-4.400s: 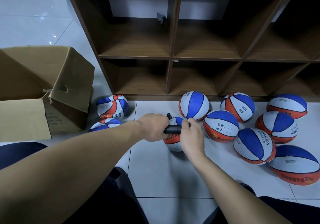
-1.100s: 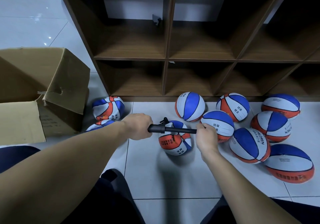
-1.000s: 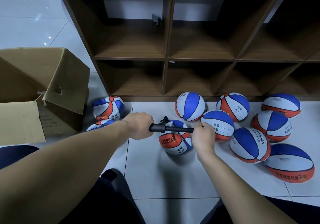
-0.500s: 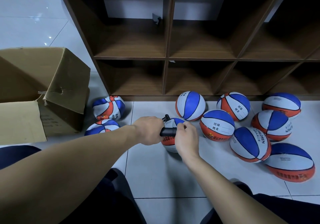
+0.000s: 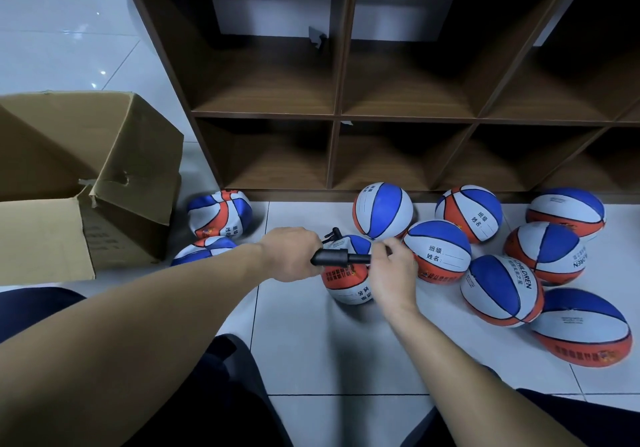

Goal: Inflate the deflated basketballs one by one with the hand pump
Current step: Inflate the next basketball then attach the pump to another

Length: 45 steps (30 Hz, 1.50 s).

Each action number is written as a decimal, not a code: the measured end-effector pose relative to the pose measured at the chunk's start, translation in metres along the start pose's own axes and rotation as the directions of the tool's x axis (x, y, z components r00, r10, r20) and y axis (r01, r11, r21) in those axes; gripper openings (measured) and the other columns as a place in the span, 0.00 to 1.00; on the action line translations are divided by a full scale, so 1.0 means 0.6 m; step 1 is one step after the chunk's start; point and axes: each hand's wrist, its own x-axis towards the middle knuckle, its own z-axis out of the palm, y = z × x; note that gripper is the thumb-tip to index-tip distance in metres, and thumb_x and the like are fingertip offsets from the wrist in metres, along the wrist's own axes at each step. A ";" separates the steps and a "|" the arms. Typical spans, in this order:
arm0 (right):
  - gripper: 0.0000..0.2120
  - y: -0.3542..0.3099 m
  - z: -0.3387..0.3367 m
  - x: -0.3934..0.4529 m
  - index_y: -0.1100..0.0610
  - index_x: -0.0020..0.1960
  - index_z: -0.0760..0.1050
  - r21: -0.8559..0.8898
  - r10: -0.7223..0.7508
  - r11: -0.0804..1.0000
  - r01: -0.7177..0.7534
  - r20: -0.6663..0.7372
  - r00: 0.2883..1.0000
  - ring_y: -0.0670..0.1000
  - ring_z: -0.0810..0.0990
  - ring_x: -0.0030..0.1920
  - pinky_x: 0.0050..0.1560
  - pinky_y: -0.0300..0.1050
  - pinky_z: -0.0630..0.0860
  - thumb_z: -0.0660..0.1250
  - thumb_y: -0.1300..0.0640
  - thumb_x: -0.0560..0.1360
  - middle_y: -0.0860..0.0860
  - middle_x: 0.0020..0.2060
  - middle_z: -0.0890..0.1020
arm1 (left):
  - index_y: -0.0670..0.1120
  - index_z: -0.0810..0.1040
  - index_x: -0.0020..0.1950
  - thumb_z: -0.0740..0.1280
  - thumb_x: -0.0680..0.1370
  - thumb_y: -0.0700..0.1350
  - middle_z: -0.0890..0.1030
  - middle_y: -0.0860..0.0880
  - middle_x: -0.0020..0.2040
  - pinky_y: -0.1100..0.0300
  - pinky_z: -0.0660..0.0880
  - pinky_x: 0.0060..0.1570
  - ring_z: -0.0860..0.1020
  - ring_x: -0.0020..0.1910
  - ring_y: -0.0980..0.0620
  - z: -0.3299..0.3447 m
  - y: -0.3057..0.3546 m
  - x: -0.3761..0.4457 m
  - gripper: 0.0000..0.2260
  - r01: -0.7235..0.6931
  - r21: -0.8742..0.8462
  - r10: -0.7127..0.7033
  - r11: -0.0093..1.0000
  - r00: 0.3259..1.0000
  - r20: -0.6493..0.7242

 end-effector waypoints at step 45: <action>0.18 0.001 -0.073 0.048 0.55 0.34 0.65 -0.008 0.079 0.997 -0.079 -0.032 0.996 0.54 0.66 0.35 0.38 0.51 0.64 0.64 0.59 0.81 0.47 0.28 0.68 | 0.52 0.81 0.49 0.68 0.80 0.57 0.81 0.53 0.40 0.57 0.73 0.36 0.81 0.41 0.48 -0.014 -0.022 0.004 0.10 0.021 -0.003 -0.021 1.000 0.999 0.034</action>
